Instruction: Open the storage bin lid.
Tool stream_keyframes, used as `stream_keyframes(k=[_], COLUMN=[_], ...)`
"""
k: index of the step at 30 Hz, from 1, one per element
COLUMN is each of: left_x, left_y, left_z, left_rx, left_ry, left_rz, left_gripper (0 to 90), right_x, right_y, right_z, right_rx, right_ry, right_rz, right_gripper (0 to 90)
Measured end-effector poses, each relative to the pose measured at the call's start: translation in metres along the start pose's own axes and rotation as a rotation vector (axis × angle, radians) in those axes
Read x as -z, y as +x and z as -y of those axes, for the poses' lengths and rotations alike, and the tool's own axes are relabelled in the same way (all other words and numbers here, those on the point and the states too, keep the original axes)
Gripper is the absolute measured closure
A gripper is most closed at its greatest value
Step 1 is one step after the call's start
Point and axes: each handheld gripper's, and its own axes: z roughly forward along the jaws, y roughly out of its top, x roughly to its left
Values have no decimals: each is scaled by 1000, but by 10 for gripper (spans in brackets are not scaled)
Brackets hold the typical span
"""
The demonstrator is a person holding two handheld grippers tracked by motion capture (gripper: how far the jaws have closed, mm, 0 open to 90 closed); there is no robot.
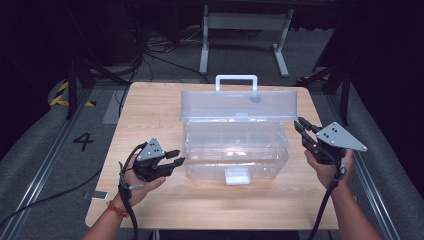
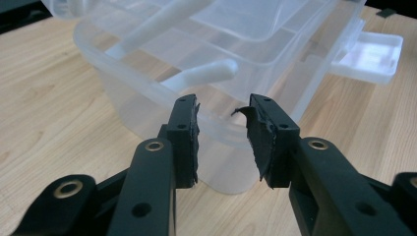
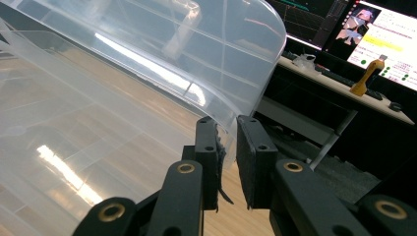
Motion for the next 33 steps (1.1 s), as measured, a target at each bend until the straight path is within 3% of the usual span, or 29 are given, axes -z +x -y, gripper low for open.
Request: stream_keyframes(k=[3,5,18,33], left_x=[-1,-8,-14,-15], left_y=[-1,-3,-2,-2], left_z=[-5,-6,-10,-9], left_rx=[3,-13,-10,-19], left_ry=[1,38,61,56], left_rz=[-13,-42,-41,-47], left_gripper=[645,641,658,679], right_x=[0,0,-6,-22], right_y=[-1,-1,-3,-10], right_z=[0,-1,-11,-33], right_rx=[0,0,14,-11], right_ry=[1,3,24,47], right_rz=[-1,-1,24,70], right_gripper=[802,802,812,837])
